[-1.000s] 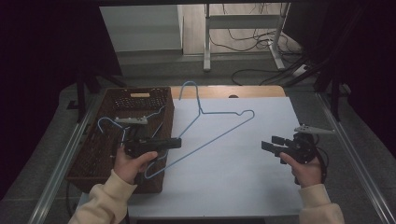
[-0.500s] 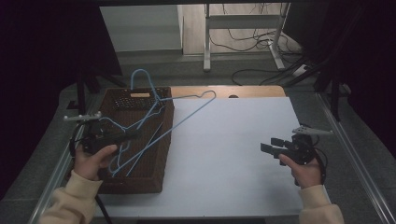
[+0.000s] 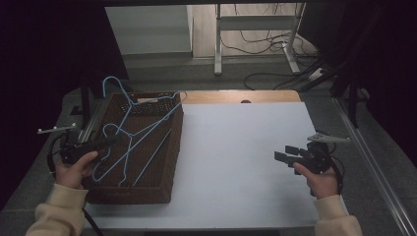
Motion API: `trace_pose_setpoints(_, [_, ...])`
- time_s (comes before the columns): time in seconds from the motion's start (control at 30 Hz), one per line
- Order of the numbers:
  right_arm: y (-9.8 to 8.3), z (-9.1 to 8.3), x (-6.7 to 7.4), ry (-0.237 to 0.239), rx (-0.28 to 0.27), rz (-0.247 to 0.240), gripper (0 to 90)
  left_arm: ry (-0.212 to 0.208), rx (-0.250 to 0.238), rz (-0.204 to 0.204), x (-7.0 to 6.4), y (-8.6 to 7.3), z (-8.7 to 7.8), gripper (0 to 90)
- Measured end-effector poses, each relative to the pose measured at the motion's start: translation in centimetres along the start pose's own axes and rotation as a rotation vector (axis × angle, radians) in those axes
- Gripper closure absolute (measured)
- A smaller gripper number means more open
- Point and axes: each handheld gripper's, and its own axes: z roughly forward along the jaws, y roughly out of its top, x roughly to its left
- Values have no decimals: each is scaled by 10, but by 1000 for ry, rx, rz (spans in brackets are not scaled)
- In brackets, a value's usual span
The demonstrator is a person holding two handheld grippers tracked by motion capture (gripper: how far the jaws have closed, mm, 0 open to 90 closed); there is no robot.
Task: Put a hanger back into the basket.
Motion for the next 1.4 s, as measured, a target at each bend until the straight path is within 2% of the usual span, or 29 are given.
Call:
trace_pose_setpoints(0.27, [0, 0, -1, 0, 2, 2, 359, 41, -27, -21, 10, -3, -9, 865])
trace_pose_setpoints(0.53, [0, 1, 0, -2, 6, 0, 359, 49, -6, -40, 15, -7, 1, 865])
trace_pose_setpoints(0.63, [0, 1, -1, -2, 3, 1, 359, 66, 13, -46, 18, -9, 7, 864])
trace_pose_setpoints(0.7, [0, 1, 0, -2, 3, 0, 359, 91, 68, -51, 22, -12, 18, 861])
trace_pose_setpoints(0.73, [0, 1, 0, -2, 3, 0, 359, 91, 68, -51, 22, -12, 18, 838])
trace_pose_setpoints(0.77, [0, 0, -1, -1, 3, 0, 359, 112, 101, -55, 23, -13, 23, 838])
trace_pose_setpoints(0.8, [0, 0, -1, 0, 2, 1, 359, 130, 182, -50, 23, -12, 30, 528])
trace_pose_setpoints(0.83, [0, 0, -1, 0, 3, 1, 359, 145, 187, -28, 20, -12, 31, 432])
trace_pose_setpoints(0.87, [0, 0, -1, 0, 3, 1, 359, 145, 187, -28, 20, -12, 31, 378])
trace_pose_setpoints(0.93, [0, 0, -1, 0, 1, 1, 360, 161, 189, 20, 14, -11, 30, 357])
trace_pose_setpoints(0.97, [0, -1, 0, 0, 1, -1, 359, 170, 190, 33, 11, -10, 30, 312])
trace_pose_setpoints(1.1, [1, -1, 1, 1, -2, -6, 359, 192, 192, 92, -1, -8, 29, 287])
trace_pose_setpoints(1.27, [1, -1, 1, -4, -2, -11, 359, 154, 185, 186, -23, -11, 33, 268])
trace_pose_setpoints(1.3, [0, 0, 1, -5, 1, -14, 356, 129, 190, 217, -30, -14, 37, 256])
trace_pose_setpoints(1.33, [0, 0, 1, -5, 1, -14, 356, 129, 190, 217, -30, -14, 37, 250])
trace_pose_setpoints(1.37, [0, 0, 2, -6, 5, -27, 351, 105, 198, 247, -36, -17, 41, 242])
trace_pose_setpoints(1.4, [0, 0, 3, -4, 7, -31, 347, 93, 202, 258, -39, -19, 43, 233])
